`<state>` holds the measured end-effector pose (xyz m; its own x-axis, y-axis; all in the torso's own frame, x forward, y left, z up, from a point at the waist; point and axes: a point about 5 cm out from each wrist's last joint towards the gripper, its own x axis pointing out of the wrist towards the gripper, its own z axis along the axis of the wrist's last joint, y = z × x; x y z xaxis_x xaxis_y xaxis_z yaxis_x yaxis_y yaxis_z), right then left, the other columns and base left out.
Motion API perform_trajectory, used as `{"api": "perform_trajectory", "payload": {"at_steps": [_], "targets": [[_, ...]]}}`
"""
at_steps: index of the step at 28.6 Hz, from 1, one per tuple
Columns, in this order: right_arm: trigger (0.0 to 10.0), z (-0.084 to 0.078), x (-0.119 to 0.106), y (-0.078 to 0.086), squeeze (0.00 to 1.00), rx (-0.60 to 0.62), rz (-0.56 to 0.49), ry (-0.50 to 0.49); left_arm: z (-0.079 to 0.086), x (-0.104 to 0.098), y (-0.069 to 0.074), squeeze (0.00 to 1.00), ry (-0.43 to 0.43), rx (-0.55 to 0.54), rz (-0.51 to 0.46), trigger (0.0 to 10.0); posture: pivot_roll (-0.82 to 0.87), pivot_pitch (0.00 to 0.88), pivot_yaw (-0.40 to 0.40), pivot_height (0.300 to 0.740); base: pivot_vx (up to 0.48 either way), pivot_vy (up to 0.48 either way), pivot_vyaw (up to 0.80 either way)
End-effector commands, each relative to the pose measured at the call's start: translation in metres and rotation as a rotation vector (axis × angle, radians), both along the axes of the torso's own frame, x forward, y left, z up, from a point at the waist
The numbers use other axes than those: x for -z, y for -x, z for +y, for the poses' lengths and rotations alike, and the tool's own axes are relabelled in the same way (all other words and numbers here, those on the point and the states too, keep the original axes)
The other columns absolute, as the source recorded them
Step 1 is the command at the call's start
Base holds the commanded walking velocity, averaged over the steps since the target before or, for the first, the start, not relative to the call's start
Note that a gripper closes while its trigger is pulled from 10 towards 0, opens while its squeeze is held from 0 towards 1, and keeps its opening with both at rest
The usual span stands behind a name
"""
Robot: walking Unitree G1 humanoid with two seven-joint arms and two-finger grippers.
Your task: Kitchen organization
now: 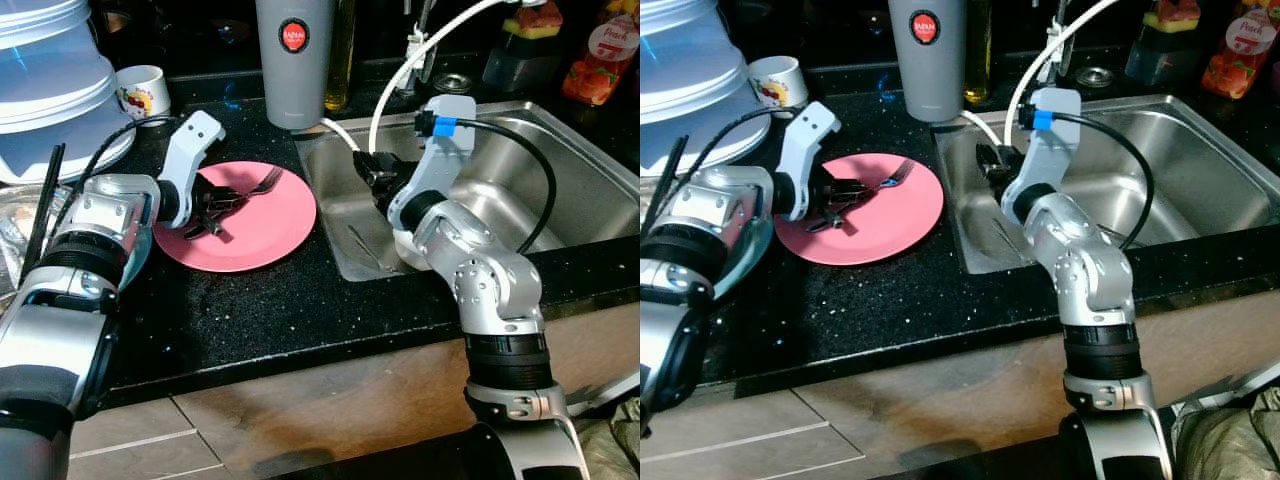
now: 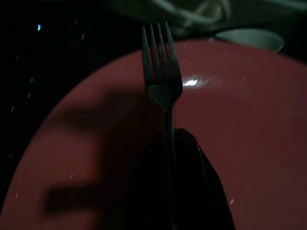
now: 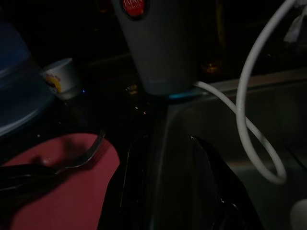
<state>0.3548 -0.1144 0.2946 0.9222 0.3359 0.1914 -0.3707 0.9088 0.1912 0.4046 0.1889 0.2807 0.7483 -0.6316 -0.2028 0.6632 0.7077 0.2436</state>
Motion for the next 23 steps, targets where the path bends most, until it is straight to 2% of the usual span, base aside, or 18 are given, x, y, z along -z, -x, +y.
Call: {"api": "perform_trajectory", "payload": {"at_steps": [1, 3, 4, 6, 9, 11, 14, 15, 17, 18, 23], "targets": [[10.0, 0.002, -0.002, -0.002, 0.00, 0.004, -0.007, -0.013, -0.005, -0.009, -0.001, 0.02, 0.018, 0.016, -0.048, 0.0, 0.00, 0.164, 0.023, 0.740, 0.000, 0.000, 0.00], [10.0, 0.000, -0.009, -0.003, 0.00, 0.011, -0.024, -0.029, -0.018, -0.029, 0.001, 0.00, 0.092, 0.078, -0.151, 0.0, 0.00, 0.156, 0.019, 0.740, 0.000, 0.000, 0.00], [10.0, 0.000, -0.009, -0.003, 0.00, 0.011, -0.024, -0.029, -0.018, -0.029, 0.001, 0.00, 0.092, 0.078, -0.151, 0.0, 0.00, 0.156, 0.019, 0.740, 0.000, 0.000, 0.00], [10.0, -0.001, -0.014, -0.004, 0.00, 0.014, -0.038, -0.051, -0.032, -0.050, 0.007, 0.00, 0.158, 0.167, -0.251, 0.0, 0.01, 0.151, 0.014, 0.740, 0.000, 0.000, 0.00], [10.0, -0.003, -0.020, -0.007, 0.00, 0.018, -0.055, -0.073, -0.047, -0.067, 0.013, 0.00, 0.214, 0.235, -0.326, 0.0, 0.01, 0.143, 0.010, 0.740, 0.000, 0.000, 0.00], [10.0, -0.003, -0.020, -0.007, 0.00, 0.020, -0.057, -0.076, -0.049, -0.070, 0.014, 0.00, 0.223, 0.243, -0.336, 0.0, 0.01, 0.143, 0.010, 0.740, 0.000, 0.000, 0.00], [10.0, 0.000, -0.026, -0.007, 0.00, 0.010, -0.078, -0.101, -0.062, -0.078, 0.022, 0.02, 0.285, 0.275, -0.426, 0.0, 0.02, 0.133, 0.008, 0.740, 0.000, 0.000, 0.00], [10.0, 0.001, -0.028, -0.007, 0.03, 0.004, -0.086, -0.110, -0.065, -0.076, 0.024, 0.03, 0.293, 0.265, -0.446, 0.0, 0.02, 0.132, 0.006, 0.740, 0.000, 0.000, 0.00], [10.0, 0.001, -0.029, -0.006, 0.03, 0.000, -0.090, -0.115, -0.066, -0.074, 0.024, 0.03, 0.296, 0.255, -0.456, 0.0, 0.02, 0.131, 0.005, 0.740, 0.000, 0.000, 0.00], [10.0, 0.002, -0.030, -0.006, 1.00, -0.004, -0.090, -0.124, -0.066, -0.070, 0.025, 0.05, 0.297, 0.241, -0.455, 0.0, 0.02, 0.129, 0.005, 0.740, 0.000, 0.000, 0.00], [10.0, 0.004, -0.034, -0.004, 1.00, -0.025, -0.093, -0.163, -0.066, -0.053, 0.028, 0.10, 0.289, 0.197, -0.437, 0.0, 0.02, 0.128, 0.006, 0.740, 0.000, 0.000, 0.00]]}}
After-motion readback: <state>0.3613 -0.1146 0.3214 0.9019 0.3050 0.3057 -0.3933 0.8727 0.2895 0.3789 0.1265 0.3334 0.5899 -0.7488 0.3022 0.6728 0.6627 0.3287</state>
